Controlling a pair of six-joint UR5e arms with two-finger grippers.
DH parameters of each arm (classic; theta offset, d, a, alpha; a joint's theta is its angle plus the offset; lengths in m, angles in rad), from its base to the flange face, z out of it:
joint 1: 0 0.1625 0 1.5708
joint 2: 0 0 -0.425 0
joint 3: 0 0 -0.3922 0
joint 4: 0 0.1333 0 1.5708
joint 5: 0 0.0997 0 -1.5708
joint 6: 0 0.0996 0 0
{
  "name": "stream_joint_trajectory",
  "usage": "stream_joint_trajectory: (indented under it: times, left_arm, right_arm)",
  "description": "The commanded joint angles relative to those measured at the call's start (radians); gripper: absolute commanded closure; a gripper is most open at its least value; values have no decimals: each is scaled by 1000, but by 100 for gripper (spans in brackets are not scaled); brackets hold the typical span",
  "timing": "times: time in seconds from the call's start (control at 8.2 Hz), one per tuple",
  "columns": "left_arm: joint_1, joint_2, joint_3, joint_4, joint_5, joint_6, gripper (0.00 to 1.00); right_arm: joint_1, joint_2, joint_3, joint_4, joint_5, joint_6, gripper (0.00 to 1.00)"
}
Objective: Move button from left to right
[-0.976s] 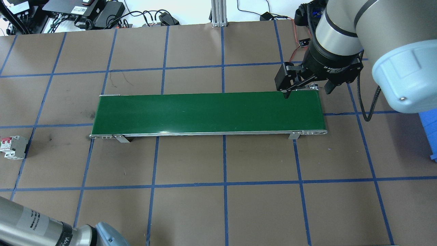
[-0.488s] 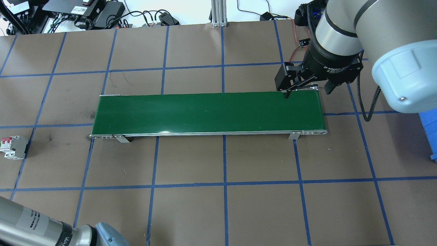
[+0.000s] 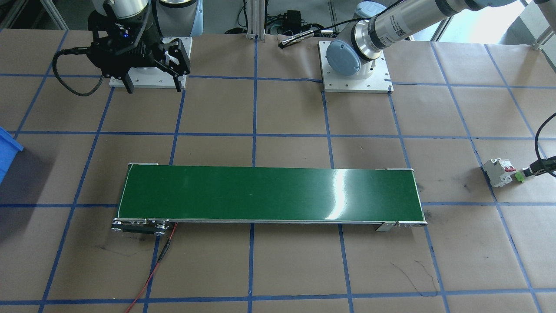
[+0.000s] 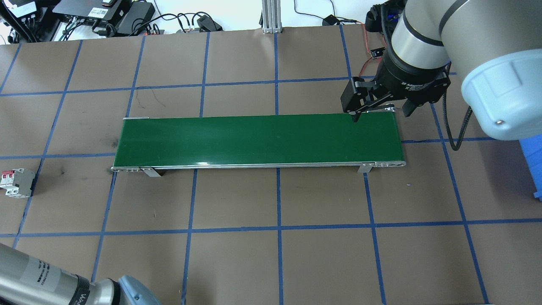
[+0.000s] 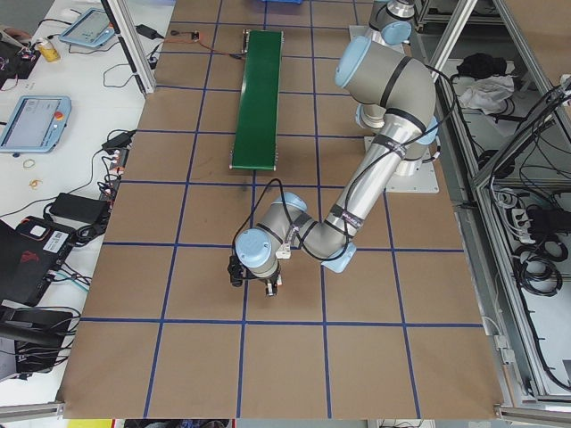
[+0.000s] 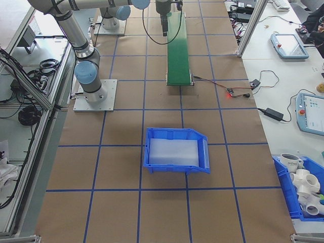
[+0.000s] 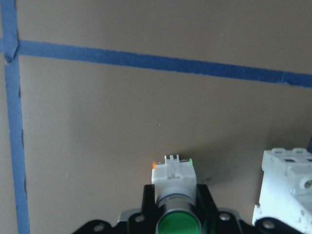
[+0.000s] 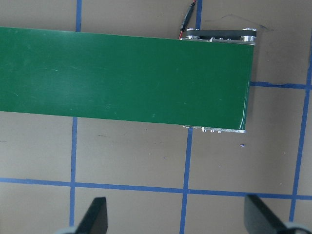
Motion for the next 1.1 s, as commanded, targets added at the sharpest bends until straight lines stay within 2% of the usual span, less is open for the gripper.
stream_joint_trajectory:
  times: [0.0, 0.12, 0.24, 0.37, 0.49, 0.61, 0.85, 0.98]
  left_arm:
    - [3, 35, 9, -36, 3, 4, 100]
    - [6, 84, 14, -199, 1, 10, 100]
    - [6, 167, 27, -269, -8, -4, 100]
    - [2, 244, 31, -283, -20, -42, 100]
    - [-5, 304, 26, -324, -58, -149, 100]
    - [-26, 354, 24, -369, -75, -265, 100]
    - [-162, 491, 11, -415, -66, -605, 100]
    - [-193, 540, -12, -444, -66, -716, 100]
  right_arm:
    - [0, 0, 0, 0, 0, 0, 0]
    - [0, 0, 0, 0, 0, 0, 0]
    - [0, 0, 0, 0, 0, 0, 0]
    - [0, 0, 0, 0, 0, 0, 0]
    - [0, 0, 0, 0, 0, 0, 0]
    - [0, 0, 0, 0, 0, 0, 0]
    - [0, 0, 0, 0, 0, 0, 0]
    - [0, 0, 1, 0, 0, 0, 0]
